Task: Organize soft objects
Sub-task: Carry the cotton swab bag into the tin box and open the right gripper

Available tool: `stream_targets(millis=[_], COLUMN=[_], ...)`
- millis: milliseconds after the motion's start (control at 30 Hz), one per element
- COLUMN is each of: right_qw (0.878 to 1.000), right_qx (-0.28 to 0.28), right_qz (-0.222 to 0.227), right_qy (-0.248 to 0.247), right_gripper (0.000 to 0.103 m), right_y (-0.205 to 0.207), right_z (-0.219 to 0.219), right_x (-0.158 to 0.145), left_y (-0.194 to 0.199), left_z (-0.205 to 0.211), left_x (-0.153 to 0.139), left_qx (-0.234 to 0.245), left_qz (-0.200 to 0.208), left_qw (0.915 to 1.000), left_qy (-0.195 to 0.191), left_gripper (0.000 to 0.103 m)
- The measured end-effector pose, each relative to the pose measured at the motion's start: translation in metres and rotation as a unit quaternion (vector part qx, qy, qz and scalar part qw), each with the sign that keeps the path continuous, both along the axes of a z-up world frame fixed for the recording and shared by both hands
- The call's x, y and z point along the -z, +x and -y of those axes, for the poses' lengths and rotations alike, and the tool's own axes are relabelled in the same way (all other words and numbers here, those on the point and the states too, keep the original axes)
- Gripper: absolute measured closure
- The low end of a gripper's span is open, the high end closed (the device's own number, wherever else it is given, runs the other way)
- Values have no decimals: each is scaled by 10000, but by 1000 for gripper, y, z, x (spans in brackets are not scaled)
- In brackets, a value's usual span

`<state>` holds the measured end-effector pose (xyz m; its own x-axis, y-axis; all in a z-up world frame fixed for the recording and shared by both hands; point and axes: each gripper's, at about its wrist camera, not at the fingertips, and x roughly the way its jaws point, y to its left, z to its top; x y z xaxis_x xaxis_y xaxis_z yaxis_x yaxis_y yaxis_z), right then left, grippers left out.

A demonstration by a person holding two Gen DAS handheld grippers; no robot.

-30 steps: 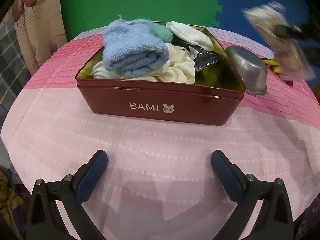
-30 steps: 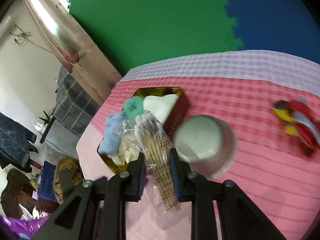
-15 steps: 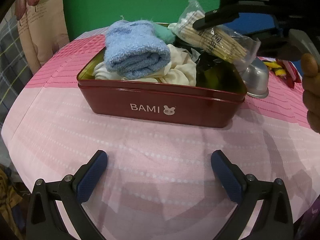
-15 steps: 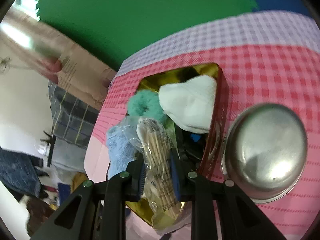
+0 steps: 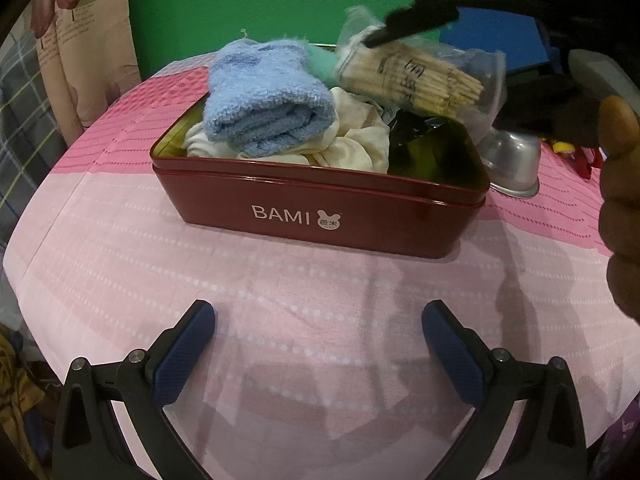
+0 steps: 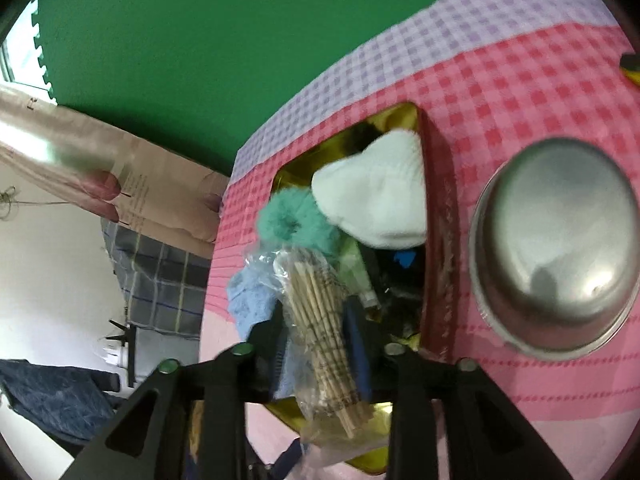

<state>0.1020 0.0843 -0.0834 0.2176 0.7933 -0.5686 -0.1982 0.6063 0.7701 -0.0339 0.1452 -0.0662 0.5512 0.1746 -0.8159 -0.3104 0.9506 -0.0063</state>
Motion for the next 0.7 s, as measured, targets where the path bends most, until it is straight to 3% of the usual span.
stream_targets(millis=[200, 400, 567, 700], right_qw=[9994, 9948, 9798, 9489], right_qx=[-81, -328, -26, 589], right_qz=[279, 964, 1799, 2431], right_qy=[-183, -85, -869, -1922], right_gripper=[63, 60, 60, 59], right_y=[-11, -28, -59, -76], right_z=[0, 25, 79, 147], right_x=[-11, -26, -27, -22], left_y=[-3, -6, -8, -10], left_z=[-1, -2, -3, -2], left_x=[2, 3, 5, 7], left_qx=[10, 15, 13, 9], left_qz=[45, 98, 176, 259], left_qw=[10000, 9999, 9998, 9996], left_qy=[10, 25, 52, 80], left_gripper=[0, 0, 0, 0])
